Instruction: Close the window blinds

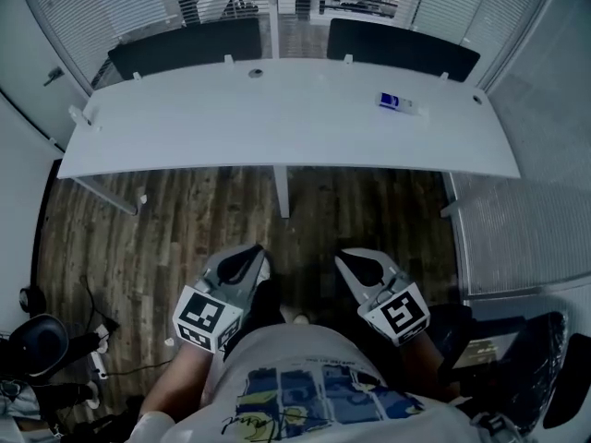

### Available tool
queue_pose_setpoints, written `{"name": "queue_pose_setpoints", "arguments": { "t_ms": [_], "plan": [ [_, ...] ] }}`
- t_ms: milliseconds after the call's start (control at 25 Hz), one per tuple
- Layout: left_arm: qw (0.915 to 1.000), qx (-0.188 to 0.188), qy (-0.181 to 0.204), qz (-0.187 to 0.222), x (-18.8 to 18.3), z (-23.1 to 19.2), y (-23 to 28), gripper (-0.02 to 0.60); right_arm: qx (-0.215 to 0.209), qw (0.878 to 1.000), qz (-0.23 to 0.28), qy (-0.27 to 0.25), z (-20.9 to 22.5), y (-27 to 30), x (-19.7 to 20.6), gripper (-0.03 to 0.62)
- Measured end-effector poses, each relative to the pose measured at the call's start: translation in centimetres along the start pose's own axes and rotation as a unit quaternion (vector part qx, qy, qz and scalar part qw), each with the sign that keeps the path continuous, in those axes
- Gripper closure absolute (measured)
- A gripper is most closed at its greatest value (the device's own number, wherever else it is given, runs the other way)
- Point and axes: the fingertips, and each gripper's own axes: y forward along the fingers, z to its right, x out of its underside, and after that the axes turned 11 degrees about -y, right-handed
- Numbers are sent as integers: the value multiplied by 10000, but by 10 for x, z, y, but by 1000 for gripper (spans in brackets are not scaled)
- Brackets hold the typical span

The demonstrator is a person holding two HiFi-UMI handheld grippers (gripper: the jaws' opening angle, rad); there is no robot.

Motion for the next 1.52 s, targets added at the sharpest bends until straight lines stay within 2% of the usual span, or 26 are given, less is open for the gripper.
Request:
{"name": "queue_pose_setpoints", "arguments": {
  "t_ms": [240, 520, 760, 920, 1240, 1400, 1520],
  "plan": [
    [9997, 238, 11, 17, -18, -43, 35, 578, 201, 9997, -73, 87, 34, 39, -5, 592],
    [9992, 370, 28, 162, -55, -125, 74, 579, 402, 9988, -272, 13, 81, 114, -17, 591],
    [9980, 473, 401, 86, -88, -192, 92, 580, 628, 9974, -343, -84, 118, 180, -40, 583],
    [9973, 541, 492, 94, -103, -239, 112, 579, 791, 9962, -369, 42, 138, 226, -53, 576],
    [9962, 684, 535, 81, -117, -247, 127, 580, 753, 9964, -379, -55, 146, 248, -60, 576],
    [9955, 710, 621, 94, -132, -255, 140, 578, 829, 9958, -382, -91, 162, 258, -71, 576],
    [9954, 653, 693, 101, -137, -265, 168, 579, 859, 9957, -353, -52, 184, 269, -55, 576]
  ]
}}
